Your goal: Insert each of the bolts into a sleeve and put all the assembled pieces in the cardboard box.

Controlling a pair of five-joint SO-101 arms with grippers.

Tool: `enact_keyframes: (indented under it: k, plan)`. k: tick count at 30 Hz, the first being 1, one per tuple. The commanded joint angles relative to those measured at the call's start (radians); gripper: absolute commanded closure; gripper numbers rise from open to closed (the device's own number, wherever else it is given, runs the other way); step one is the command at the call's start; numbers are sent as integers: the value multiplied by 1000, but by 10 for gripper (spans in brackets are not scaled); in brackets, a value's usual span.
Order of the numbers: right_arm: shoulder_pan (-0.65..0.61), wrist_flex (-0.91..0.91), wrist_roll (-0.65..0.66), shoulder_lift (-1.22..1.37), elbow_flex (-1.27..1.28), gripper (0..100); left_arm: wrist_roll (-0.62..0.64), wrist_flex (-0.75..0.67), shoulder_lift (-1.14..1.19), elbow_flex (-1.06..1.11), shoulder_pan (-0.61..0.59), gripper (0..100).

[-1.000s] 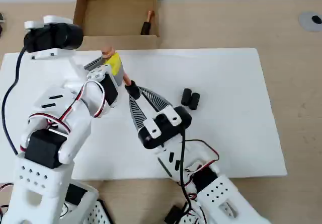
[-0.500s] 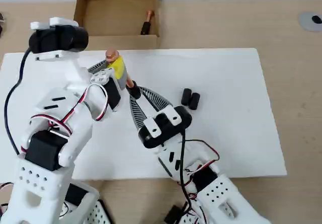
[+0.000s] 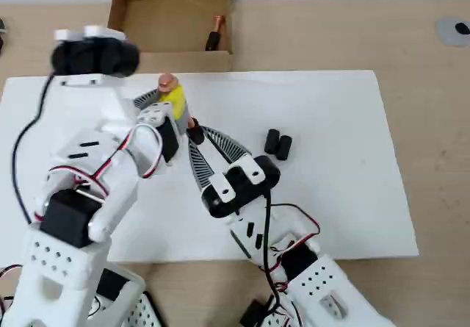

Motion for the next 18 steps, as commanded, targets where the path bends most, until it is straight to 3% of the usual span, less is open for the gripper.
enact_keyframes:
  k: [1,12,18]
  plan:
    - [-7,0,-6,-22,2,988,-23,-15,-12,-15,3,990]
    - [-5,0,-6,-22,2,988,-103,-15,-82,12,-2,990]
    - [-7,0,-6,-22,2,988,-207,-9,-179,106,72,990]
